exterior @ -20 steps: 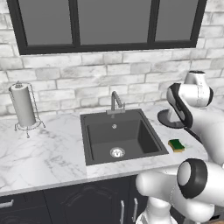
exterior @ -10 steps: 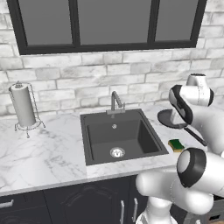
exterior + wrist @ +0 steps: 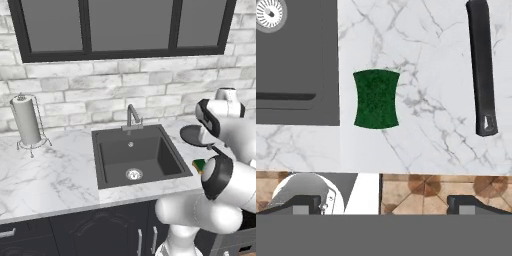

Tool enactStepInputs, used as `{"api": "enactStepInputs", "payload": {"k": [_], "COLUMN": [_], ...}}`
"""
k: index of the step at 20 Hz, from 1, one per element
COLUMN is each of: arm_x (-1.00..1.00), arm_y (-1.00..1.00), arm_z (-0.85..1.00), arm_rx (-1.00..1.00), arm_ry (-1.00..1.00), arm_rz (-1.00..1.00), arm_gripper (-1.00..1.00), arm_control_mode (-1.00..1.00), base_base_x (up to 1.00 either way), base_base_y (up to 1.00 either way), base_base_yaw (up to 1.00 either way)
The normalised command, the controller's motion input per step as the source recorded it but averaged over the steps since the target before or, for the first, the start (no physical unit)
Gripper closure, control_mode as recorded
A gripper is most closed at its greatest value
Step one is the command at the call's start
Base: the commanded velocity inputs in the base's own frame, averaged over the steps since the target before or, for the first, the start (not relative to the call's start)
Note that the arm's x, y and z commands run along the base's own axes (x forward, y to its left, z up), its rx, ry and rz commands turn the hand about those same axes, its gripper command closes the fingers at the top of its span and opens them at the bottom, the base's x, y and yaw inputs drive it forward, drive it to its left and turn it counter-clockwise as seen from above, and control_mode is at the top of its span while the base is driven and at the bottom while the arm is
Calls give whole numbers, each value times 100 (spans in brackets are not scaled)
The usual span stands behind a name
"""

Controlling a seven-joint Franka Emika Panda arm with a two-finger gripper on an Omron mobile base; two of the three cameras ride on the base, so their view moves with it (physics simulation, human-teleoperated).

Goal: Pick the pan and sponge and place them into the sink. Then turn on the water.

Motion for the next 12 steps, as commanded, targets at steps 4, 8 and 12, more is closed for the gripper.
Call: {"api": "enactStepInputs", "payload": {"k": [4,8,12], "arm_x": [9,9,17], "arm_y": [-23,-21,-23], "arm_z": [-12,-8,-10], "arm_rx": [0,2,3], "arm_ry": [3,2,1], "arm_rz": [0,1,4], "arm_gripper": [-100,-100,-100], "arm_control_mode": [-100,-100,-100], "base_base_x": [0,0,0], "base_base_y": [0,0,0], "base_base_yaw": [0,0,0]}}
